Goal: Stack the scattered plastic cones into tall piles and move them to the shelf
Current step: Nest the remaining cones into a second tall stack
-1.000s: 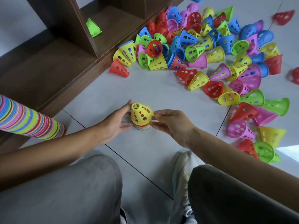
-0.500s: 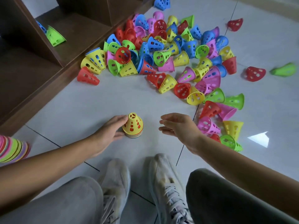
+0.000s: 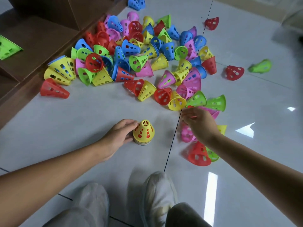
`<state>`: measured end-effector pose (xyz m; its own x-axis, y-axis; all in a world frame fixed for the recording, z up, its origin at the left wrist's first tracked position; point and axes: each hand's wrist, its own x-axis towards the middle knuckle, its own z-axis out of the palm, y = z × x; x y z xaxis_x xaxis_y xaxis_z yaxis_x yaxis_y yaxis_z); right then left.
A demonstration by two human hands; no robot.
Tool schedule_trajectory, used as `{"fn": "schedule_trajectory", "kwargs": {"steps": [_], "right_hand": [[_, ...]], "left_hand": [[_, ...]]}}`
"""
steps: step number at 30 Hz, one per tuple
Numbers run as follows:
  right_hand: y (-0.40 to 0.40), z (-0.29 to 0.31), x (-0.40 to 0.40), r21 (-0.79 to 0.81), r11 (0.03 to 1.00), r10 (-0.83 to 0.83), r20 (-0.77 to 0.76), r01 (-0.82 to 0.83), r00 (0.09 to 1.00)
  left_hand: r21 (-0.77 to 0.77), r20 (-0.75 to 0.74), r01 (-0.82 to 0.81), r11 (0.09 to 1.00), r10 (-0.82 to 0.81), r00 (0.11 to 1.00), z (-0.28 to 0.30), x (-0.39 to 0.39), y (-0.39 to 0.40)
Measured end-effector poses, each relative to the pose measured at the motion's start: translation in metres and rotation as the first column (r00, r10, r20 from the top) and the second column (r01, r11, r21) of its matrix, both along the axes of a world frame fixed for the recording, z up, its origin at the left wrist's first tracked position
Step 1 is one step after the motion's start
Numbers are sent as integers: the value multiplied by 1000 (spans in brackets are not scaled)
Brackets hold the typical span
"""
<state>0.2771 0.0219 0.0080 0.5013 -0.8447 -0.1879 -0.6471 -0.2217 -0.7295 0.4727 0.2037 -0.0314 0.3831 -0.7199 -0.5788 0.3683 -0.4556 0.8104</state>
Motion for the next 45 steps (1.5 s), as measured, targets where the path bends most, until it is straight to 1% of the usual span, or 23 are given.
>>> {"fn": "schedule_trajectory", "kwargs": {"steps": [3,6,9,13,17,20,22,23,26,28,29,33,38,40,43,45], "right_hand": [[-12,-2,5,18,1000,-3,-6,3,1000],[-22,-5,14,84,996,-19,-3,20,1000],[-29,-9,25,117,993,-16,-9,17,1000],[-36,-19,41,156,986,-59,-20,62,998],[-39,-26,52,184,976,-116,0,114,993],[-41,-29,52,191,972,-143,30,134,989],[-42,-28,51,230,960,-178,54,162,983],[-41,-28,50,260,950,-199,70,175,978],[-36,-22,45,337,923,-235,121,183,965],[-31,-17,42,387,904,-257,151,183,954],[-27,-15,40,405,895,-273,164,188,948],[-12,-9,29,416,888,-304,209,197,929],[9,0,16,452,850,-428,298,269,853],[18,4,12,447,842,-472,341,301,813],[32,11,11,470,833,-499,414,291,761],[39,18,13,488,829,-506,452,271,734]], "left_hand": [[54,115,129,990,-134,984,1,4,-18],[144,288,213,966,-247,925,0,19,-31],[149,446,224,963,-268,854,-1,39,-44],[119,661,278,953,-285,695,9,61,-67],[86,805,361,929,-278,524,16,78,-98],[70,877,433,899,-262,402,18,85,-119],[87,898,469,879,-273,346,19,87,-130],[119,900,485,866,-300,316,18,87,-135],[277,877,519,809,-434,207,12,86,-143],[317,876,524,791,-456,158,7,85,-145],[312,887,520,795,-440,141,6,85,-145],[241,936,469,850,-331,118,2,86,-141],[169,947,423,890,-265,180,-3,86,-118],[131,940,366,922,-232,249,-5,85,-104],[96,888,220,971,-183,422,-9,77,-77],[68,834,115,991,-120,538,-11,72,-58]]}}
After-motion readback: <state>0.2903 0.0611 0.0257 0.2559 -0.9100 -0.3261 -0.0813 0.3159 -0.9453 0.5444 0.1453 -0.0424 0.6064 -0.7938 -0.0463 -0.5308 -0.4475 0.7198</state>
